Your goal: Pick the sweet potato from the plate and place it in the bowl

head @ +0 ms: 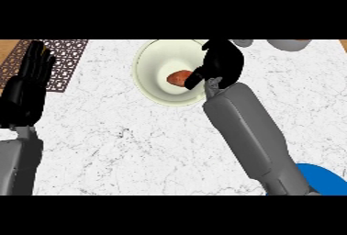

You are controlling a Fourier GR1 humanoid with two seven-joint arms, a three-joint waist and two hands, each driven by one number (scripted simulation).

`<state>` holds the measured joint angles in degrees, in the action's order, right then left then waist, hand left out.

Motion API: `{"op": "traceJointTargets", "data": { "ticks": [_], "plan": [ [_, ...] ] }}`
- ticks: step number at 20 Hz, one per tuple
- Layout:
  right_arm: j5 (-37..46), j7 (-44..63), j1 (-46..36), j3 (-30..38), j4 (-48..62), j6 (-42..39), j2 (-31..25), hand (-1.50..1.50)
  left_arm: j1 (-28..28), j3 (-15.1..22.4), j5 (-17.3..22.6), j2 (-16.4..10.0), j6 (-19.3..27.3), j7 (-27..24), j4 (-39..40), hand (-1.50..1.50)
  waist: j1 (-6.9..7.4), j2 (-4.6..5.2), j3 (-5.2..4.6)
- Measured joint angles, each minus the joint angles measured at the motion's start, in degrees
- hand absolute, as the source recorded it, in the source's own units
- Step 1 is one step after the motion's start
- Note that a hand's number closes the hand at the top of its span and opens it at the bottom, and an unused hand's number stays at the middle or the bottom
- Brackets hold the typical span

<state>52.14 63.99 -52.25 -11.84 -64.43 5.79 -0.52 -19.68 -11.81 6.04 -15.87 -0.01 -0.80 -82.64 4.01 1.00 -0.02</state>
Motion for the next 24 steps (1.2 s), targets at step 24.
{"op": "traceJointTargets", "data": {
  "ticks": [24],
  "plan": [
    [12.34, -3.97, 17.02, 3.29, -12.53, 42.06, 0.19, -1.50, 5.92, -3.18, 1.19, -1.25, 0.09, 0.23, -2.62, 0.00, -5.26, -1.67, 0.01]
  ]
}}
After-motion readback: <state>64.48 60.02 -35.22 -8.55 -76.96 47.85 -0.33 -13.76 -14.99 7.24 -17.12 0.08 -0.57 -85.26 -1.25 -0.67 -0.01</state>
